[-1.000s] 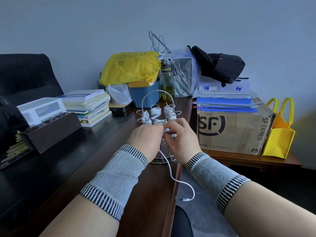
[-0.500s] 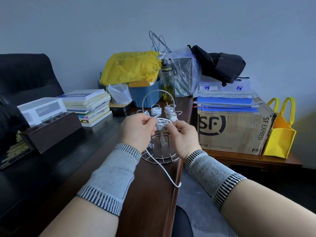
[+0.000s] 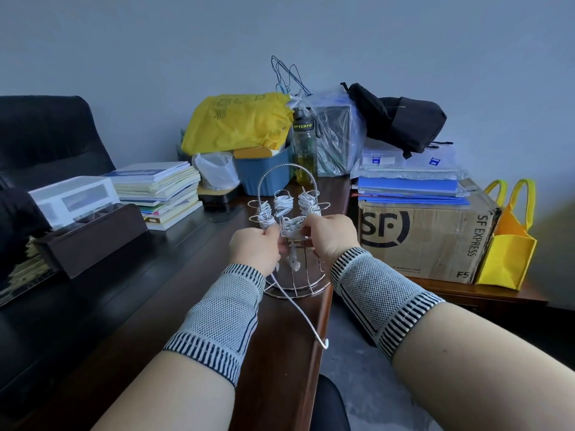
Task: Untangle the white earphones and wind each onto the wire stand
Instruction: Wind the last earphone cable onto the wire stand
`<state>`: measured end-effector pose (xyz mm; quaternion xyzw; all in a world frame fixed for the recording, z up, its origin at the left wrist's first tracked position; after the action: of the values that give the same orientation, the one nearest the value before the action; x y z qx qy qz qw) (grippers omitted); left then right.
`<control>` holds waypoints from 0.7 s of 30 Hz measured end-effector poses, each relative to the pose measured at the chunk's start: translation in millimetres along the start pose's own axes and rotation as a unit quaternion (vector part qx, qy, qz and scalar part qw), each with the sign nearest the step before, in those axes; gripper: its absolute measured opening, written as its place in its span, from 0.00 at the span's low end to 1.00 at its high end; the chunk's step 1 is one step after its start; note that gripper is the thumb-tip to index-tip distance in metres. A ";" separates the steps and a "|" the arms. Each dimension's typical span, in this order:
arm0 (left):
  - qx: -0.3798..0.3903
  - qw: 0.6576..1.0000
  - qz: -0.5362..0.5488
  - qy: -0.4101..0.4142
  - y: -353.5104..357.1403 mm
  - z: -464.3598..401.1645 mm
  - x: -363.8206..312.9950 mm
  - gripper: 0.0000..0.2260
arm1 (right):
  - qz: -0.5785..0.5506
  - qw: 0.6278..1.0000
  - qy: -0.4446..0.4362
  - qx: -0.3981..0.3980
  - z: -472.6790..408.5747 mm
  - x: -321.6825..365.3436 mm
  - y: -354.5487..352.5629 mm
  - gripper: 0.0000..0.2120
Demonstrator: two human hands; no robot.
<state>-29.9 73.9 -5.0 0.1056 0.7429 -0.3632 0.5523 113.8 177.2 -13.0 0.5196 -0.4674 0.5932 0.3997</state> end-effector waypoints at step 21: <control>0.026 0.891 -0.355 0.281 20.4 54.5 -47.3 0.08 | 0.117 0.936 -0.333 0.004 49.2 21.4 3.7 0.17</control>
<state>39.5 64.3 22.0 -0.0534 0.8455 -0.5091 0.1519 119.2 128.3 8.9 0.6306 -0.6287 0.4308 0.1464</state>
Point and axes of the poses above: each hand's wrist, its own z-axis away from the middle knuckle, its own y-axis out of the palm, x = y × z, the point moved 10 cm from there along -z, towards the middle knuckle, and after that the axes turned 2 degrees about y, right-handed, at the moved point
